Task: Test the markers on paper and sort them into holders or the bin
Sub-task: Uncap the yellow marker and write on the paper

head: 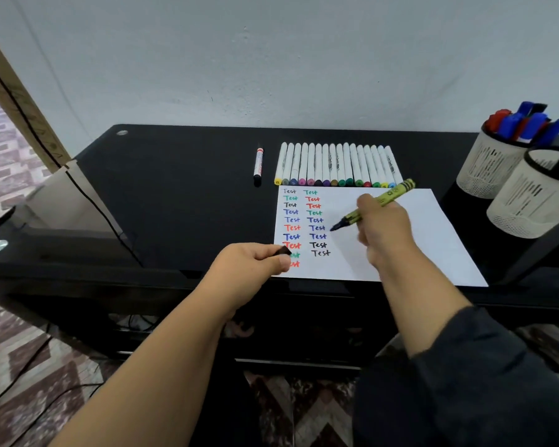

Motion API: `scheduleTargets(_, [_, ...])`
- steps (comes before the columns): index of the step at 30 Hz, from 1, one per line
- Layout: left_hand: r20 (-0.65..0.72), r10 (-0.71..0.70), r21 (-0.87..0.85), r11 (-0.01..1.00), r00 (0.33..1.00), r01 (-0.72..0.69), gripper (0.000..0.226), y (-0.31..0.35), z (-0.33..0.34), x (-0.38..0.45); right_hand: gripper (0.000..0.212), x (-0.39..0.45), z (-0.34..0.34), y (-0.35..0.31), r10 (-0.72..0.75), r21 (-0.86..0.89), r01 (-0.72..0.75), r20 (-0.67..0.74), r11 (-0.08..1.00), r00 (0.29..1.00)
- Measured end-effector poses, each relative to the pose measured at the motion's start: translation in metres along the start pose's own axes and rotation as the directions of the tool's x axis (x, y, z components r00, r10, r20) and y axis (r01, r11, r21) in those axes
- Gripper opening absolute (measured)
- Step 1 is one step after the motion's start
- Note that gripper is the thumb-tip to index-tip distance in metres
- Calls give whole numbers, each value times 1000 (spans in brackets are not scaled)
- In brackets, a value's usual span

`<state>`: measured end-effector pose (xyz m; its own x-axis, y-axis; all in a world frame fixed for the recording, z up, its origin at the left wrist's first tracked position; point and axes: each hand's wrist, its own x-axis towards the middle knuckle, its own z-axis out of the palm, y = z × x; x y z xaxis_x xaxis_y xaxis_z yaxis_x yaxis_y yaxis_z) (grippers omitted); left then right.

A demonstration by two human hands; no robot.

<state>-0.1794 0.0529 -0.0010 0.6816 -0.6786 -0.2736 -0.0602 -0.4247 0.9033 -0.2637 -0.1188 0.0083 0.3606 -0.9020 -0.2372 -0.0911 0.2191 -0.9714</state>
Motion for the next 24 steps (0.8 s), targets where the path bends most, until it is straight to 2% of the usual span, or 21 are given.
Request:
scheduleTargets(2, [-88,23,36,999,996,-20,11,0,-5,2,26,1,-2,2,4,5,-4,20,1000,1000])
scheduleTargets(4, [-133,46,95,995,990,-34,19,2,-1,4,25,-2,5,9,22,-17,-21,58,1000,998])
scheduleTargets(12, [-142,112,322,945,983,-61,33,1,8,10,19,-8,-1,20,-50,-41,60,215,997,975])
scheduleTargets(17, [-153,113,318,946,982,-59,35,0,9,14,36,-6,-7,25,-94,-134,122,199,983,975])
scheduleTargets(24, [-154,107,298,953,982,-57,35,-2,11,16,38,-10,-8,31,-219,-279,266,190,923,957])
